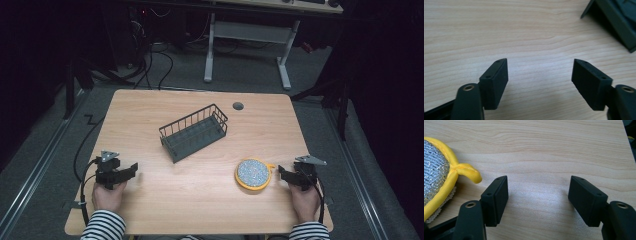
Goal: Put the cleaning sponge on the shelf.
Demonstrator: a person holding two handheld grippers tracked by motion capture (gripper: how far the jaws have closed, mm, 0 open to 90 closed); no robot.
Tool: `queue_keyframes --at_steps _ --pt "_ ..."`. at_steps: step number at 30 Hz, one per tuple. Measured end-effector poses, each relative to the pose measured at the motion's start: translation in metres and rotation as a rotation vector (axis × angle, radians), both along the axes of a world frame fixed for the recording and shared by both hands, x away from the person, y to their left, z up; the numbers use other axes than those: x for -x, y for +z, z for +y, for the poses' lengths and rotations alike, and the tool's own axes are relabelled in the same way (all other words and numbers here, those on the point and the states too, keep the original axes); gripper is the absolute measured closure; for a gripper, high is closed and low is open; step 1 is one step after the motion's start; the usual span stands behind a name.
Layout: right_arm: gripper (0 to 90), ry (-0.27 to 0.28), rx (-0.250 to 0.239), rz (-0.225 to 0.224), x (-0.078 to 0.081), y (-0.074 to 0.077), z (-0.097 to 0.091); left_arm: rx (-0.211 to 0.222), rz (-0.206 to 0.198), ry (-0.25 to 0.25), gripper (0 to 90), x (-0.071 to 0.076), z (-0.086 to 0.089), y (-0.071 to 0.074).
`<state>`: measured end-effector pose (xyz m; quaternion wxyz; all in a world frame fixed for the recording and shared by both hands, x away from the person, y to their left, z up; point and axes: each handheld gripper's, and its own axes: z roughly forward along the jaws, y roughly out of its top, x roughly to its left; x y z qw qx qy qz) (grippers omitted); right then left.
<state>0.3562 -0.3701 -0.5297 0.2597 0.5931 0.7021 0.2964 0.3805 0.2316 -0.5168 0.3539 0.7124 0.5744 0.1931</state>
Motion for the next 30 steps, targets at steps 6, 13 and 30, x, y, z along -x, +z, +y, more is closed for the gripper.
queue_keyframes --at_steps 6,13,30 --pt "32.5 0.0 0.0 0.0 0.0 0.0 0.0 0.026 -0.001 -0.029 32.3 -0.001 -0.005 0.016" --pt "32.7 0.001 -0.001 -0.001 0.0 0.0 0.0 0.011 -0.005 -0.081 33.8 -0.006 -0.019 0.029" --pt "32.7 0.004 -0.002 -0.001 0.001 0.0 0.0 0.049 0.006 -0.165 30.1 -0.026 -0.051 0.074"
